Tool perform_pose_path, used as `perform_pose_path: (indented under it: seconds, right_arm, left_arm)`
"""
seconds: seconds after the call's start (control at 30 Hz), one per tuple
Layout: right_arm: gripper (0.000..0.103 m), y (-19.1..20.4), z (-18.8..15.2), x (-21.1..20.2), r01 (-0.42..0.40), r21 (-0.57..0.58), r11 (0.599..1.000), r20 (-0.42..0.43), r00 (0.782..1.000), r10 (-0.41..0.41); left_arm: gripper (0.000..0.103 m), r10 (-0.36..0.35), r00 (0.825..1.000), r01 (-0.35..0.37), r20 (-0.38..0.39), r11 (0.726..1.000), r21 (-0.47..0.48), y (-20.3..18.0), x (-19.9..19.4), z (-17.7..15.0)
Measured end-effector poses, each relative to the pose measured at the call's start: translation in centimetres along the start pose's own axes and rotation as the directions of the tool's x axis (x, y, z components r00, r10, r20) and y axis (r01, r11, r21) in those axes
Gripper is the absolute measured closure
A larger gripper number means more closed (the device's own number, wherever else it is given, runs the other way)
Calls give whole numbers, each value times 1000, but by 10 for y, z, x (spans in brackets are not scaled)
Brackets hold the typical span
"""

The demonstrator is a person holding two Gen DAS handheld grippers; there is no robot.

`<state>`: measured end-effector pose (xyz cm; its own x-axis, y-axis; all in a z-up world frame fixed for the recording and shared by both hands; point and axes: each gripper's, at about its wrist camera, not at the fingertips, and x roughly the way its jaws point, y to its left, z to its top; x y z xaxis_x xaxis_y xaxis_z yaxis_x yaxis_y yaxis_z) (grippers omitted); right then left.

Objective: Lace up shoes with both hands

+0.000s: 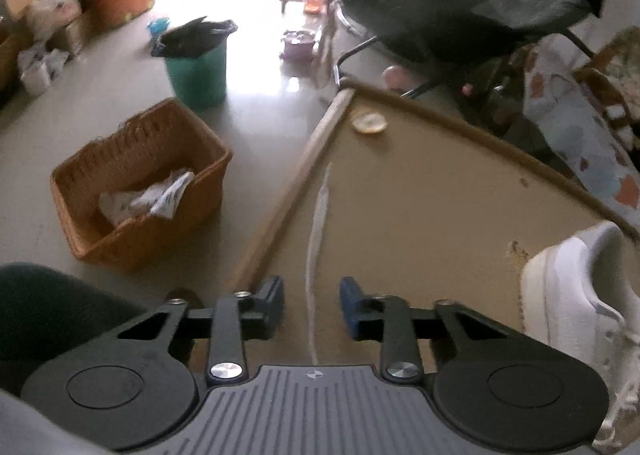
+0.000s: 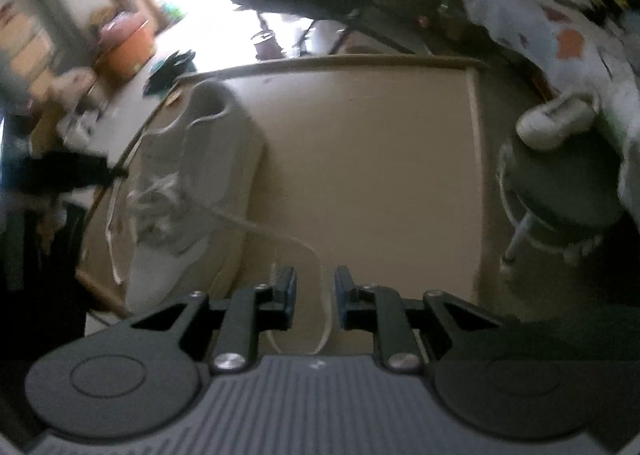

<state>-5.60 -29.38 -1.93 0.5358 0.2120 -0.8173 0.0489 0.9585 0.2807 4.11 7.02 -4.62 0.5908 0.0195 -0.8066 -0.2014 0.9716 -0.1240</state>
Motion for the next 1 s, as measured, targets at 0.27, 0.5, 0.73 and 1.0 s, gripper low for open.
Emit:
perform_pose_path:
  seconds: [0.27,0.5,0.73,1.0]
  right_arm:
    - [83,-12,-2,-2,-23,98,995,22,1000,21]
    - [75,-14,-6,-10,-68,158,985,76,995,57]
    - [68,-23,-12,-21,-148,283,948,123,985,117]
    - [67,-18,-3,-30,-250,341,906,183,963,197]
  left_arm:
    - [100,-52,999,52,-1,998,43,0,7,-4]
    - [101,-142,990,142,23,990,5,5,-10,-12]
    - [101,-290,953,291,88,957,5,7,-53,-14]
    - [101,-482,872,486,84,874,-24,-6,-94,-35]
